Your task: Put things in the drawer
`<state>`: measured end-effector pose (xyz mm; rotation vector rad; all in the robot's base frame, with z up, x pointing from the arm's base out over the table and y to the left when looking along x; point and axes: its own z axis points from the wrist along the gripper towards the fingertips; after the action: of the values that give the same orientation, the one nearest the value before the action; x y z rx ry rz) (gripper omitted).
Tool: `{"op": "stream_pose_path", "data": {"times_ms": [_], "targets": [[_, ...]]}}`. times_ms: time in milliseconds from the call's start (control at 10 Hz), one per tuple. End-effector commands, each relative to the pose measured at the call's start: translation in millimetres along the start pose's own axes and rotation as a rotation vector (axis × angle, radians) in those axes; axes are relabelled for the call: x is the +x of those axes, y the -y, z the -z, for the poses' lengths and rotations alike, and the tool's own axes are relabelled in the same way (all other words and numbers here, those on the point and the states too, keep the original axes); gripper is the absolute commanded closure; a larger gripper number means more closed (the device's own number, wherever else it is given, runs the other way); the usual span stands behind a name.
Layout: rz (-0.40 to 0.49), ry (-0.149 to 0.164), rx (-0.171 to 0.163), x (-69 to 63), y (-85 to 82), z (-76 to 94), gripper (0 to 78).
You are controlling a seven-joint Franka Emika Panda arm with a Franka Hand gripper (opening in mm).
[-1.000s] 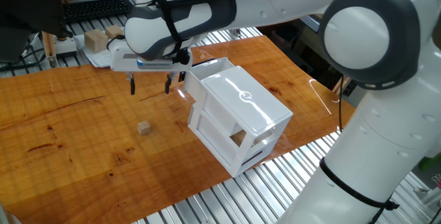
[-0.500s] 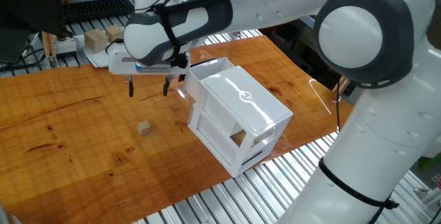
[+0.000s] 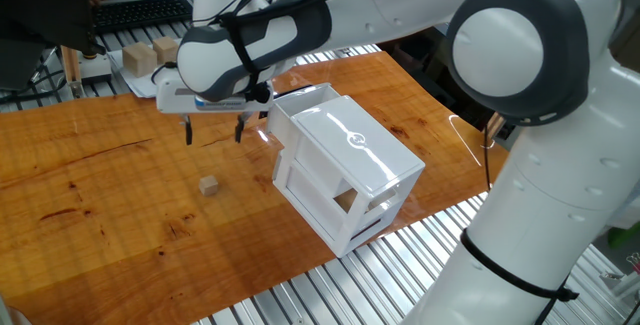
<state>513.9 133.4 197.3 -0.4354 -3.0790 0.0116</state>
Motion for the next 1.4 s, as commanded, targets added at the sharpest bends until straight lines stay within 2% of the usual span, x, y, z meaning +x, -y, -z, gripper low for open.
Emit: {"op": "stream_pose_path", "data": {"times_ms": [100,500,800,900,1100,1400], "targets": [[0.005,0.010,-0.001,-2.1,-1.5,-6.7,0.2],[0.007,0.014,0.006,0.3,-3.4,-5.2,0.2],[-0.031,0.039,0.020,0.3,-3.4,-5.2,0.2],[-0.044,0.033,0.022,0.3,-3.4,-5.2,0.2],[-0.049,-0.012,0.024,0.3,-3.4,-5.2,0.2],[-0.029,-0.024,0.027,0.3,-3.4,-5.2,0.2]]}}
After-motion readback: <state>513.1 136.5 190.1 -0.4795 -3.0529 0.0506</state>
